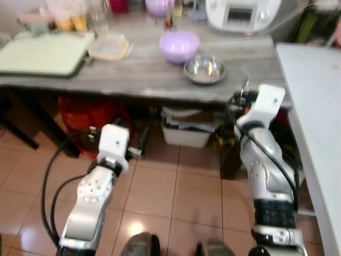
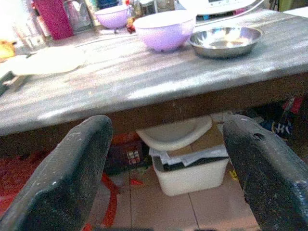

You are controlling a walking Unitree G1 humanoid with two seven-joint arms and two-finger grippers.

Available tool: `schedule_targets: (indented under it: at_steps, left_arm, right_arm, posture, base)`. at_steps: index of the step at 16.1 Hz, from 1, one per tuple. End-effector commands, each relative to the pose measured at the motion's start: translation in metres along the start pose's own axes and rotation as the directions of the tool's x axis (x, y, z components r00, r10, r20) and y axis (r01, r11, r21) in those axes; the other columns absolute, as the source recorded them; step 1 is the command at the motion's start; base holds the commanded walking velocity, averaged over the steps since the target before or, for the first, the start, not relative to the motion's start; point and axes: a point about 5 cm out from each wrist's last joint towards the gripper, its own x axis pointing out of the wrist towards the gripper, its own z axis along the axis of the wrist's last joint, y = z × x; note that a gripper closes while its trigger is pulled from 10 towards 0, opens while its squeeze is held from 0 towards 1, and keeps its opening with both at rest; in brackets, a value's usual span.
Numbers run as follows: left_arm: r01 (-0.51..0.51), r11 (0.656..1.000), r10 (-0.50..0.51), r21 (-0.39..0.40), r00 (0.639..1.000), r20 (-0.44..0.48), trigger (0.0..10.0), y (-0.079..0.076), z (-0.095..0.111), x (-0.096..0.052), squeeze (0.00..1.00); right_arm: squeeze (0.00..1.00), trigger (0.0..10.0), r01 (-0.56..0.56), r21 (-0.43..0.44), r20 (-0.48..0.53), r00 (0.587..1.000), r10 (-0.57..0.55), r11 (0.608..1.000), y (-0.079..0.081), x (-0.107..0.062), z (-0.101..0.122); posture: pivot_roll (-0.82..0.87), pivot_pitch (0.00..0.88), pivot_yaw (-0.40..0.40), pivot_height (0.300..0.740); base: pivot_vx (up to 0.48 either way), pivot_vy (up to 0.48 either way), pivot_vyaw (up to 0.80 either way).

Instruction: Setting the table

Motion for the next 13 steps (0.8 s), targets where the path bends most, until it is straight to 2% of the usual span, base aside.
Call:
schedule_targets:
  at_steps: [1, 3, 6, 10, 13]
  left_arm:
    - [0.022, 1.000, -0.022, -0.005, 1.000, 0.017, 10.0, -0.0045, 0.0031, 0.0001, 0.00]
    - [0.026, 1.000, -0.025, -0.012, 0.999, 0.020, 10.0, -0.0050, 0.0034, -0.0009, 0.00]
    - [0.023, 1.000, -0.023, -0.014, 1.000, 0.018, 10.0, -0.0037, 0.0032, -0.0013, 0.00]
    - [0.022, 1.000, -0.021, -0.007, 1.000, 0.017, 10.0, -0.0032, 0.0032, -0.0015, 0.00]
    - [0.007, 0.999, -0.006, -0.031, 1.000, 0.029, 10.0, -0.0010, 0.0051, -0.0006, 0.00]
  right_arm:
    - [0.00, 10.0, 0.030, 0.001, 0.019, 0.999, -0.030, 1.000, -0.0073, 0.0004, 0.0043]
    - [0.00, 10.0, 0.039, 0.009, 0.010, 0.999, -0.039, 0.999, -0.0081, 0.0011, 0.0031]
    - [0.00, 10.0, 0.043, 0.014, 0.002, 0.999, -0.043, 0.999, -0.0081, 0.0016, 0.0013]
    - [0.00, 10.0, 0.042, 0.017, -0.001, 0.999, -0.042, 0.999, -0.0079, 0.0018, 0.0006]
    - [0.00, 10.0, 0.059, 0.033, -0.025, 0.998, -0.058, 0.998, -0.0124, 0.0029, -0.0026]
  posture:
    - [-0.01, 0.093, 0.051, 0.740]
    - [0.00, 0.094, 0.052, 0.740]
    - [0.00, 0.097, 0.052, 0.740]
    - [0.00, 0.098, 0.053, 0.740]
    - [0.00, 0.101, 0.054, 0.740]
  base:
    - [0.435, 0.000, 0.00]
    - [0.428, 0.000, 0.00]
    - [0.414, -0.164, -0.58]
    - [0.442, 0.000, 0.00]
    - [0.000, 0.000, 0.00]
